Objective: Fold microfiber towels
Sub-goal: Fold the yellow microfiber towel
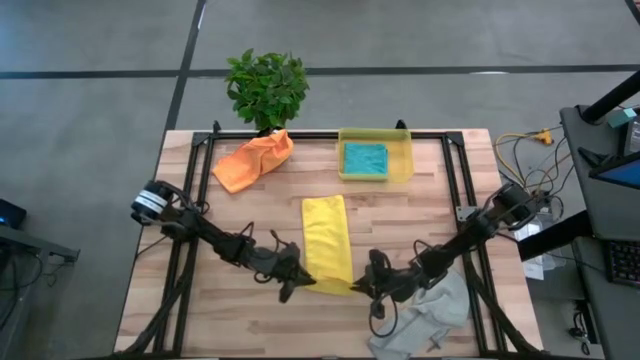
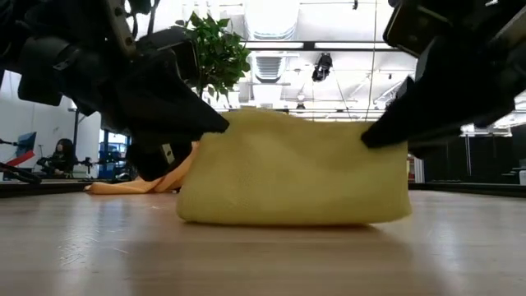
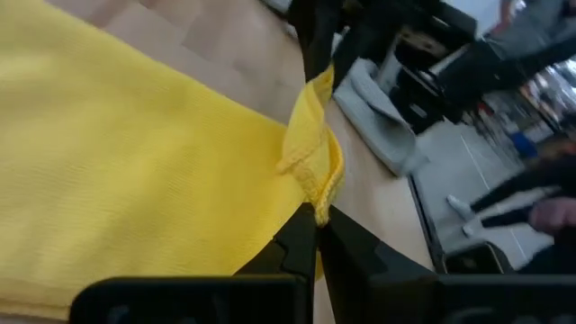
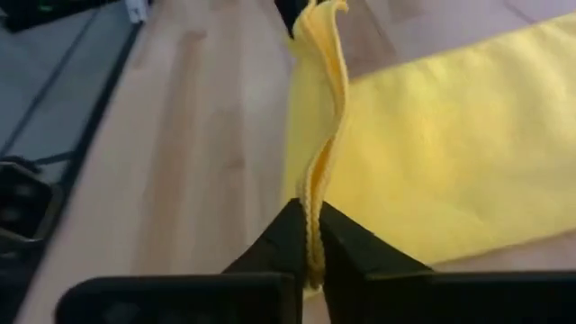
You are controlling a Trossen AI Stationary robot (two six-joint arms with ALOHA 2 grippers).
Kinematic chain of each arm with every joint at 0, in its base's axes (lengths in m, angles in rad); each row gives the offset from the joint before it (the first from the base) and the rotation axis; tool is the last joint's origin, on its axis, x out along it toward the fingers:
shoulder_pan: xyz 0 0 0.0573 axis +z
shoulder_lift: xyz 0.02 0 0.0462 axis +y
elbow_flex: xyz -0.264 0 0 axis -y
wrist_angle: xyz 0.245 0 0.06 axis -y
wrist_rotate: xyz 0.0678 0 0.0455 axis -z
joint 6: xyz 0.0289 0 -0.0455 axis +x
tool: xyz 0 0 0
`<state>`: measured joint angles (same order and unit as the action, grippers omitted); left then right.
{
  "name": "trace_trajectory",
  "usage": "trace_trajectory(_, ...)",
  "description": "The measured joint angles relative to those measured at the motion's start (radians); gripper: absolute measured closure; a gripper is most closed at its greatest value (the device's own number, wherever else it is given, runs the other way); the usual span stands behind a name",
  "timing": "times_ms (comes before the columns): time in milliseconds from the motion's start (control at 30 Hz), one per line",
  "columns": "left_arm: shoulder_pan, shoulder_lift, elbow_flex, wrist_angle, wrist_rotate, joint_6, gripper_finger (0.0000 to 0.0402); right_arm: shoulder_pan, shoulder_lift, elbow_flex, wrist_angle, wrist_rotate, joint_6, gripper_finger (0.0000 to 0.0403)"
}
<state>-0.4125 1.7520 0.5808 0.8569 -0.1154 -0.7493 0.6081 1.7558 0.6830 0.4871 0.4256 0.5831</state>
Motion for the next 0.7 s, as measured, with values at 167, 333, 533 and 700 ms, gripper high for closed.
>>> trace_trajectory(167, -0.005, -0.033, 0.003, -0.003, 0.077, 0.054, 0.0401, -0.007, -0.045, 0.005, -0.012, -0.127, -0.003, 0.0391)
trace_trajectory(333, -0.026, -0.047, 0.02, -0.015, 0.193, 0.087, 0.0401, -0.007, -0.055, 0.066, -0.028, -0.273, -0.004, 0.0392)
trace_trajectory(533, -0.087, -0.045, 0.046, -0.082, 0.237, 0.108, 0.0401, -0.011, -0.052, 0.2, -0.207, -0.326, -0.003, 0.0392)
trace_trajectory(700, -0.099, -0.047, 0.042, -0.095, 0.185, 0.131, 0.0401, -0.05, -0.052, 0.247, -0.322, -0.336, -0.003, 0.0392)
